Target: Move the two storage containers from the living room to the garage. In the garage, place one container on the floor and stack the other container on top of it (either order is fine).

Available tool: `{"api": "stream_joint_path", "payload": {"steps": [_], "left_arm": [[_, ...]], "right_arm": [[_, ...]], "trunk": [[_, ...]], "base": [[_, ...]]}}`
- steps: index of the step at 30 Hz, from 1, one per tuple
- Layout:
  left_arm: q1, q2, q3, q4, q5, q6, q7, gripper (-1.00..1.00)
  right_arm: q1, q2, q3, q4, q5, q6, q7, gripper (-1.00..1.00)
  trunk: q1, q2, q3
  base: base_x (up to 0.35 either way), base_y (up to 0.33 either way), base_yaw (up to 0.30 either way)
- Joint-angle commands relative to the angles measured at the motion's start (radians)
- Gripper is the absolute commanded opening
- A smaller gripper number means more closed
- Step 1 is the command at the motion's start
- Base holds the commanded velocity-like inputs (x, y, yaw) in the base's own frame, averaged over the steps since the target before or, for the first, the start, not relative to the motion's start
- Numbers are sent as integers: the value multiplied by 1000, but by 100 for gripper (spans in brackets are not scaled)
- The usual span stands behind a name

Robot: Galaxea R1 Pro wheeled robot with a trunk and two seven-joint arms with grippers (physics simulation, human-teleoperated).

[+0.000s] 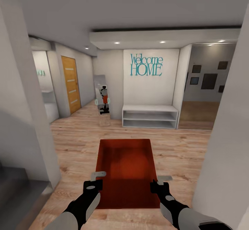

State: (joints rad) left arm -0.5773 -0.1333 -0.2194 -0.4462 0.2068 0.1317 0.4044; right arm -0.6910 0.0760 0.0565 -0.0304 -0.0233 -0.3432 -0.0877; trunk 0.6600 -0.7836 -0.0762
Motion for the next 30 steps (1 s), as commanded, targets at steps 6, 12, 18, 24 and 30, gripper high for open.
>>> {"api": "stream_joint_path", "payload": {"steps": [6,12,18,24,30], "left_arm": [[-1,0,0,-11,-4,5,8,-100],[-1,0,0,-11,-4,5,8,-100],[-1,0,0,-11,-4,5,8,-100],[-1,0,0,-11,-4,5,8,-100],[-1,0,0,-11,-4,5,8,-100]], "right_arm": [[-1,4,-6,3,5,-1,2,-100],[-1,4,-6,3,5,0,2,-100],[-1,4,-6,3,5,-1,2,-100],[-1,4,-6,3,5,-1,2,-100],[0,4,-6,3,6,0,2,-100]], "trunk": [[1,-1,-2],[1,-1,-2],[1,-1,-2],[1,-1,-2],[1,-1,-2]], "base": [[321,0,0],[321,0,0],[321,0,0],[321,0,0],[321,0,0]]}}
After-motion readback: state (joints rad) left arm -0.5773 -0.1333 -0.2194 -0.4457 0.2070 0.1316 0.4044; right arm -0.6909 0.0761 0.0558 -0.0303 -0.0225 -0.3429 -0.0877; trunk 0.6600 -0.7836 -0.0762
